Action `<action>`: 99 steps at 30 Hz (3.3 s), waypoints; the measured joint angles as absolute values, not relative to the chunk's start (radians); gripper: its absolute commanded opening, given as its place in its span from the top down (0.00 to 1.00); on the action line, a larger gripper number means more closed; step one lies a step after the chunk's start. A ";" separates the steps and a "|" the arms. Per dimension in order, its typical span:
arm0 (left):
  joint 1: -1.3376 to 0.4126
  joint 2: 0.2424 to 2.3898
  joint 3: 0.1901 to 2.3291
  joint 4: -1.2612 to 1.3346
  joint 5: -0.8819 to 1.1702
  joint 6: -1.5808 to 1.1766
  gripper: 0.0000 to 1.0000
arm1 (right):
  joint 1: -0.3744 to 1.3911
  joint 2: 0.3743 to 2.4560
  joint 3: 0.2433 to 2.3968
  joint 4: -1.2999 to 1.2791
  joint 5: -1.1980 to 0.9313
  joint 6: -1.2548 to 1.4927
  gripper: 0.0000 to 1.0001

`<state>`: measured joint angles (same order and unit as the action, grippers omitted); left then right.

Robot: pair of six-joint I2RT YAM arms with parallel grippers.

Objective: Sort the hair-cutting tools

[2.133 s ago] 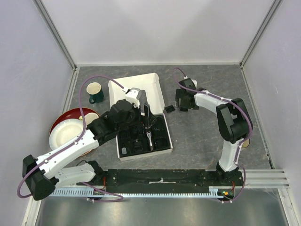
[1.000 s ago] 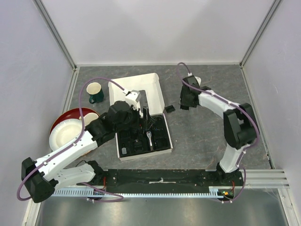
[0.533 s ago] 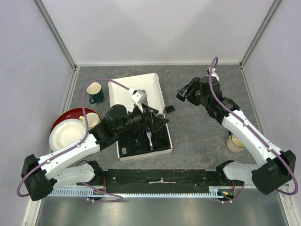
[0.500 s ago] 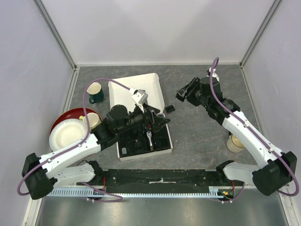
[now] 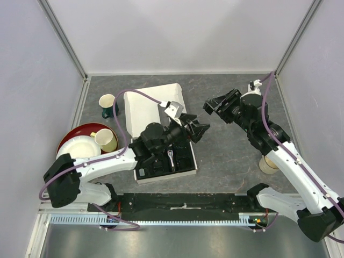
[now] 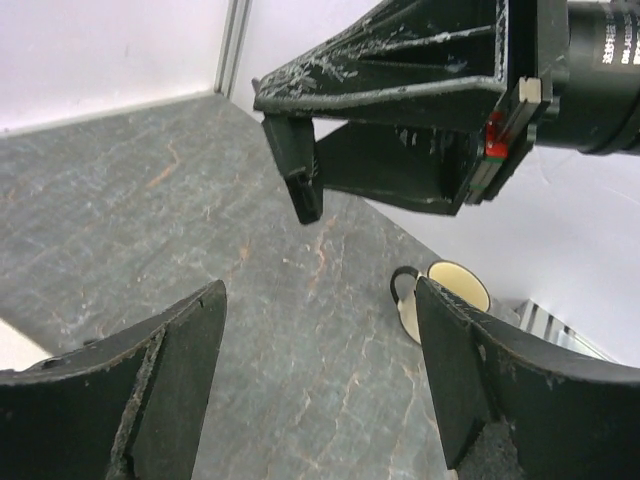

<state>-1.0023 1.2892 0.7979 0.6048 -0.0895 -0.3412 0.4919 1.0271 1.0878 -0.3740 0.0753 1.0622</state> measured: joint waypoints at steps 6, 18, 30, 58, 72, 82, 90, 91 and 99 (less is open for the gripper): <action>-1.033 1.389 0.868 0.716 -0.157 -0.263 0.35 | 0.492 1.004 1.087 -0.375 0.072 1.089 0.61; -1.036 1.479 1.008 0.745 -0.199 -0.199 0.62 | 0.492 0.966 1.087 -0.374 0.065 1.098 0.60; -1.040 1.485 1.023 0.704 -0.201 -0.203 0.51 | 0.492 0.961 1.076 -0.374 0.078 1.105 0.60; -1.050 1.485 1.005 0.675 -0.253 -0.301 0.74 | 0.493 0.928 1.032 -0.351 0.107 1.142 0.60; -1.054 1.516 1.005 0.719 -0.220 -0.327 0.98 | 0.493 0.932 1.021 -0.330 0.095 1.188 0.55; -1.053 1.508 1.021 0.595 -0.274 -0.345 0.98 | 0.493 0.932 1.002 -0.334 0.112 1.157 0.04; -0.933 1.382 1.058 0.209 -0.153 -0.422 0.98 | 0.493 0.876 0.984 -0.380 0.168 1.029 0.02; -0.895 1.362 1.063 0.159 -0.113 -0.437 0.98 | 0.493 0.867 0.983 -0.385 0.178 1.007 0.02; -0.635 1.322 1.085 -0.226 0.220 -0.527 0.98 | 0.493 0.889 0.933 -0.446 0.196 0.891 0.04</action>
<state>-0.6346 1.3216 1.0847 -0.2264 0.2203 -0.5270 0.4934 0.8886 0.9333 -0.4461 0.1955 0.8906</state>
